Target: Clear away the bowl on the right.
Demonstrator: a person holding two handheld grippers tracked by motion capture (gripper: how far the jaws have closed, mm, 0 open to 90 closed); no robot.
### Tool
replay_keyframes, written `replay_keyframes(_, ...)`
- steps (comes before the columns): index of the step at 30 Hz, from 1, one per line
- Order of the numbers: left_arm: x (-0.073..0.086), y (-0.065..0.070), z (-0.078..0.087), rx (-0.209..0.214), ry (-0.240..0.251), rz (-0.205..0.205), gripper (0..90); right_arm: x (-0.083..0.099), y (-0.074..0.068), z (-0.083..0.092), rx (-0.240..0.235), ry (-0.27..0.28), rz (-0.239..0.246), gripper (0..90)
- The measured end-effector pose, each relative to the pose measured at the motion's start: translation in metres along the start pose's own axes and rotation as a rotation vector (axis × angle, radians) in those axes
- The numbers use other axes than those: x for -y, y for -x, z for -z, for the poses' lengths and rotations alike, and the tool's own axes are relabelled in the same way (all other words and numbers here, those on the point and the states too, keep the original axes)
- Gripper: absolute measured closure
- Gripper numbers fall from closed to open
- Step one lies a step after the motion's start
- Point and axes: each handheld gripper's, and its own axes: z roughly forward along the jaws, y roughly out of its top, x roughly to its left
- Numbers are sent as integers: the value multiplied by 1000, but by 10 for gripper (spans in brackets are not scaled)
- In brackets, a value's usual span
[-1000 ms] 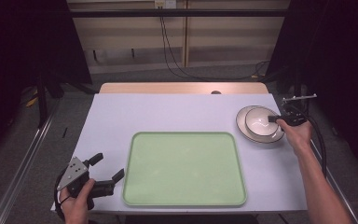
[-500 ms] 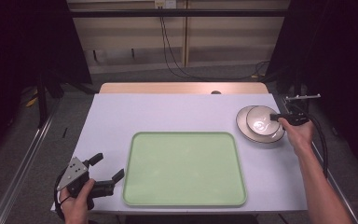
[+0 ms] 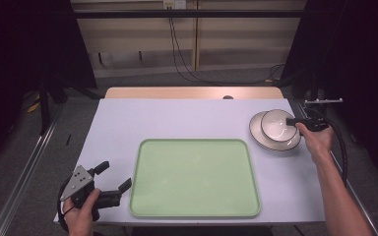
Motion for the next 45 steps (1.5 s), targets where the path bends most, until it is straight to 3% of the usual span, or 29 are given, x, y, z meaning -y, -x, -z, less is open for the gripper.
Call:
replay_keyframes(8,0,0,0,8,6,3,14,-5,-2,11,-41,30,-7,823)
replay_keyframes(13,0,0,1,6,11,7,13,-7,-3,15,-43,34,11,821)
replay_keyframes(18,0,0,0,0,6,4,14,-10,-8,18,-77,41,27,822)
replay_keyframes(27,-1,-1,0,8,11,-3,14,-17,-28,28,-128,47,72,821)
replay_keyframes(35,-1,1,0,0,9,3,13,-21,-40,32,-149,67,82,821)
replay_keyframes(45,0,1,-3,0,-2,5,13,-20,-54,40,-183,46,127,821)
